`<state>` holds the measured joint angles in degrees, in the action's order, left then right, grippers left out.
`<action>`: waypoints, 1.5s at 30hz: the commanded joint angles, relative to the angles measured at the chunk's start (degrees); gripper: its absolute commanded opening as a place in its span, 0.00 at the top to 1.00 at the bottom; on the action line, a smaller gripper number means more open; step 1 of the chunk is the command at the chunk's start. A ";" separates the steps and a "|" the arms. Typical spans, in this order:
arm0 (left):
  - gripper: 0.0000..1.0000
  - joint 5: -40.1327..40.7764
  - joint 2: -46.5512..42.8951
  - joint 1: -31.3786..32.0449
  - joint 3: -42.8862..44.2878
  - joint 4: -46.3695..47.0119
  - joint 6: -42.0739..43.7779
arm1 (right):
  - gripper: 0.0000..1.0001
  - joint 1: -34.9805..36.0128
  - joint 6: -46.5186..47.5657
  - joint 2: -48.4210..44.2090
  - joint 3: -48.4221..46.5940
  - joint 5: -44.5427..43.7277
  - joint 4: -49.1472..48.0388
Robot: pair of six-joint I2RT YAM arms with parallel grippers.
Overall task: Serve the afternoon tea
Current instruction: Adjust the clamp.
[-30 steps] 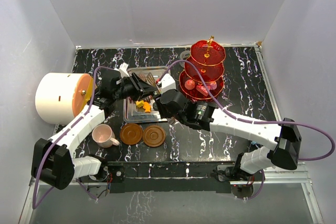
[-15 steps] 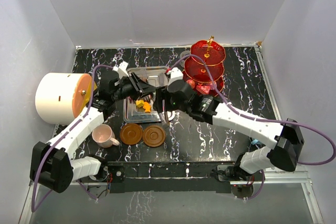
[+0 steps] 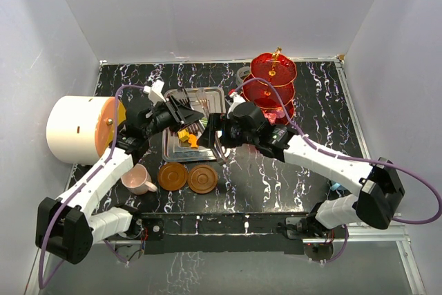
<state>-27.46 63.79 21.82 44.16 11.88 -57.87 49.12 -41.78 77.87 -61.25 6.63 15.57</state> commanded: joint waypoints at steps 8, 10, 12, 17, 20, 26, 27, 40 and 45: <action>0.78 -0.04 -5.08 0.15 -1.19 6.34 0.18 | 0.13 -2.54 -5.31 -0.90 3.29 7.77 -10.69; 0.78 0.08 -5.23 0.15 -1.56 6.35 -0.03 | 0.16 -2.54 -5.41 -0.65 3.08 8.41 -11.51; 0.78 -0.19 -5.03 0.15 -1.67 6.39 -0.05 | 0.21 -2.59 -5.15 -0.53 3.13 8.22 -11.99; 0.79 -0.99 -4.70 0.15 -2.31 7.83 -0.95 | 0.28 -2.63 -5.09 0.02 2.73 8.77 -13.62; 0.79 -0.76 -4.78 0.13 -2.39 7.73 -1.10 | 0.34 -2.63 -5.11 0.65 2.06 8.99 -13.59; 0.73 -0.21 -4.87 0.15 -1.83 6.36 -0.61 | 0.45 -2.63 -4.01 0.12 1.42 7.91 -11.74; 0.71 0.12 -4.82 0.15 -1.71 5.85 -0.49 | 0.46 -2.65 -3.57 0.02 1.17 7.75 -11.14; 0.24 3.88 -5.37 0.15 -0.45 -6.17 3.56 | 0.60 -2.63 -1.69 -1.40 -4.09 2.23 -1.96; 0.07 7.50 -6.61 0.15 -0.04 -15.26 6.51 | 0.60 -2.67 1.43 1.06 -9.82 -1.34 6.99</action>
<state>-22.87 59.96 21.87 42.11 4.71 -54.52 46.74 -43.55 78.63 -64.60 9.17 17.74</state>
